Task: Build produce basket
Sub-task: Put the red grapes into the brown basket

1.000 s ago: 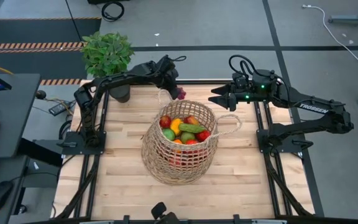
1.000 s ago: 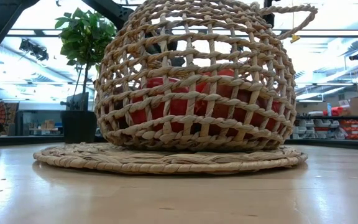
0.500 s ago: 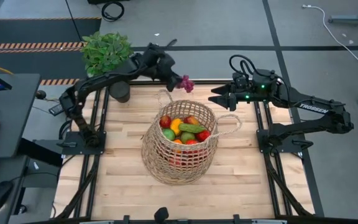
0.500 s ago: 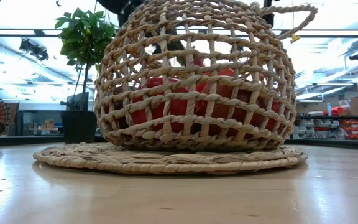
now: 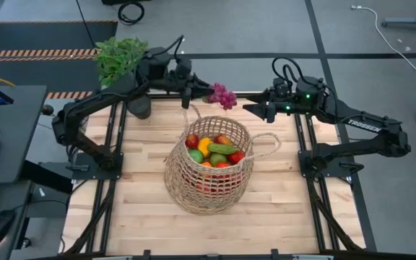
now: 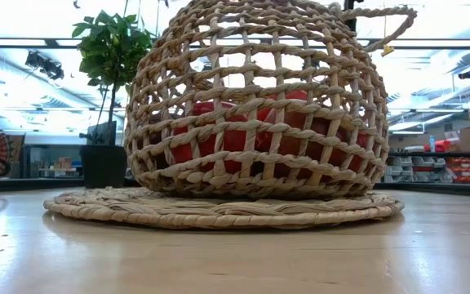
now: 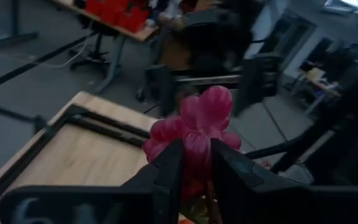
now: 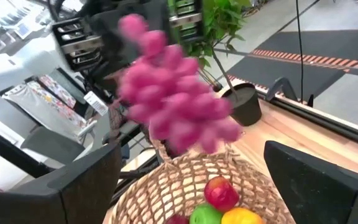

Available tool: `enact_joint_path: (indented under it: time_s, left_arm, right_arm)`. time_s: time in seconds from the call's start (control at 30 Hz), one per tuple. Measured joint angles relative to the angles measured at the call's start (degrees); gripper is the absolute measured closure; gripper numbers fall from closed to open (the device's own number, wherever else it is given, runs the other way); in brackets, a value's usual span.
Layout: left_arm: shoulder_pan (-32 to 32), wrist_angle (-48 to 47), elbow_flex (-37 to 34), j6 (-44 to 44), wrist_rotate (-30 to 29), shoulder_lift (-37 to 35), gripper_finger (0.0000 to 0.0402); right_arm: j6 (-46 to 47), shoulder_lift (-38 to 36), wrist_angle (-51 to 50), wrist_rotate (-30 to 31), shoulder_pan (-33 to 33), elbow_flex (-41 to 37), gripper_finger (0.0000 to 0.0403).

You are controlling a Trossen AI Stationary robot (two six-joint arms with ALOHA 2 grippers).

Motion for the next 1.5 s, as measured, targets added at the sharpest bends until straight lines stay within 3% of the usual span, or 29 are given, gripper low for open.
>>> enact_joint_path:
  time_s: [0.37,0.6,0.8,1.0,1.13,1.23,1.5]
  left_arm:
    - [-4.93,7.82,0.00,-6.21,-0.02,-1.12,0.0324]
    - [-5.75,8.54,0.00,-3.89,0.02,-1.12,0.0324]
    - [-7.67,8.46,0.00,13.17,-0.04,-1.09,0.0322]
    - [-11.11,7.87,0.00,43.43,-0.33,-1.09,0.0325]
    - [-13.57,4.69,-0.02,61.38,-6.85,-0.99,0.0321]
    - [-14.81,3.99,-0.02,65.47,-10.27,-0.88,0.0320]
    - [-15.62,2.49,-0.02,65.66,-10.75,-0.88,0.0321]
  right_arm:
    - [0.37,-0.35,0.76,-0.11,0.07,-0.02,0.0007]
    - [-0.02,-2.92,0.81,-0.20,0.28,-0.02,0.0007]
    - [-0.87,-5.96,0.83,-0.17,0.28,-0.02,0.0007]
    - [-1.70,-7.89,0.49,-0.20,0.31,-0.02,0.0007]
    - [-1.71,-8.71,0.05,-1.19,0.31,-0.02,0.0007]
    - [-1.92,-9.11,-0.04,-1.73,0.31,-0.02,0.0007]
    - [-2.14,-9.13,-0.15,-1.73,0.31,-0.02,0.0007]
